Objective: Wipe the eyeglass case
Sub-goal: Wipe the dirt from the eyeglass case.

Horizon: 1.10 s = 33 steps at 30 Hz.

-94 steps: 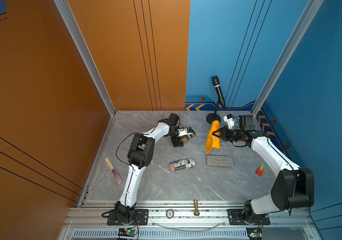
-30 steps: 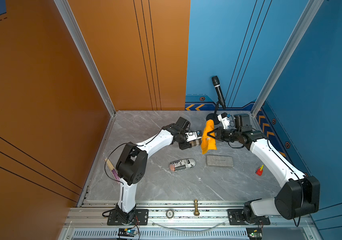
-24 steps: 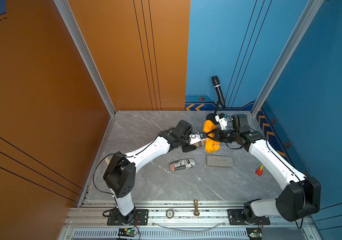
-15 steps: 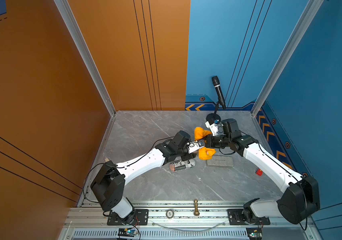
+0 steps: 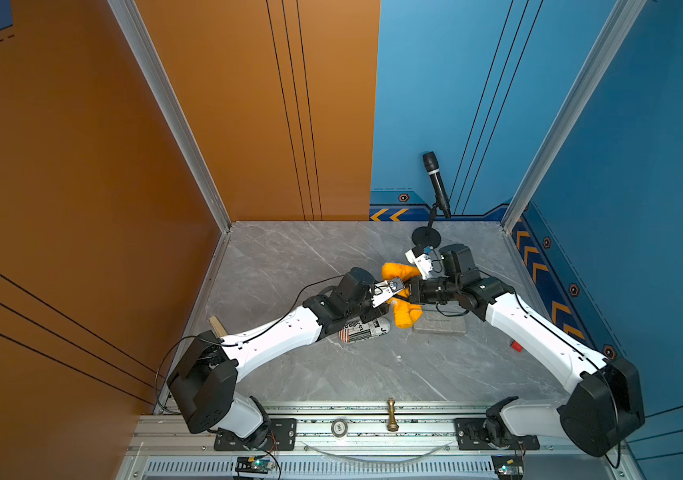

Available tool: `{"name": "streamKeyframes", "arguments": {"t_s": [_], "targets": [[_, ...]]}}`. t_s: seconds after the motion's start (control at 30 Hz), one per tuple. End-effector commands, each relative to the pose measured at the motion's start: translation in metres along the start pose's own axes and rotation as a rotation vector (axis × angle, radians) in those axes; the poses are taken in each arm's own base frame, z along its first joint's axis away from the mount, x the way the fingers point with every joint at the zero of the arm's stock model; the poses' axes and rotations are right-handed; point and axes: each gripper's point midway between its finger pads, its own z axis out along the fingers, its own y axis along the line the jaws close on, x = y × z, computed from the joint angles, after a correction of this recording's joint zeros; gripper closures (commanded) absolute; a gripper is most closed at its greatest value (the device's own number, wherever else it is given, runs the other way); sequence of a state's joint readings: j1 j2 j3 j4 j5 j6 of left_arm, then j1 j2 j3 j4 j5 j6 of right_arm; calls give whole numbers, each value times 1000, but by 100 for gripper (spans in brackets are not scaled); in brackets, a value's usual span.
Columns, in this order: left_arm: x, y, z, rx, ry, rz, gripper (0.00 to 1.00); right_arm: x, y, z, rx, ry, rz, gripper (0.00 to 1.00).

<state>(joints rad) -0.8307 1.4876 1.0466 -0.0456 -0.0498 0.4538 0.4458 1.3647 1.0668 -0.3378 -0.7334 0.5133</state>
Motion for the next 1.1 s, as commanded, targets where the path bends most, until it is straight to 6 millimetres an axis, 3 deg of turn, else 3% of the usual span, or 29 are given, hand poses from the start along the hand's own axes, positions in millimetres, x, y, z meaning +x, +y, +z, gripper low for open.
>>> {"name": "streamKeyframes", "arguments": {"t_s": [0.0,0.13,0.23,0.43,0.57,0.73,0.87,0.93,1.0,1.07], "targets": [[-63,16,-23,-59,-242,-19,61,-7,-11,-3,-13,-9,61,100],[-64,14,-32,-58,-253,10,60,-21,-42,-38,61,-57,111,100],[-55,4,-30,-33,-236,29,60,-24,-44,-45,100,-53,90,100],[-57,3,-26,-34,-231,44,60,-7,-10,12,8,44,59,100],[-55,3,-29,-39,-226,60,60,-10,-10,20,8,39,46,100],[-50,7,-39,-47,-212,57,60,-31,-41,-19,74,-22,80,100],[-35,22,-41,-36,-166,-73,59,-36,-63,-62,258,-58,19,100],[-27,23,-41,7,-145,-162,59,-37,-54,-74,279,-96,-35,100],[-32,27,-43,57,-145,-259,59,-36,-36,-77,246,-138,-81,100],[-32,21,-45,164,-142,-366,59,-34,-11,-76,205,-193,-157,100]]}}
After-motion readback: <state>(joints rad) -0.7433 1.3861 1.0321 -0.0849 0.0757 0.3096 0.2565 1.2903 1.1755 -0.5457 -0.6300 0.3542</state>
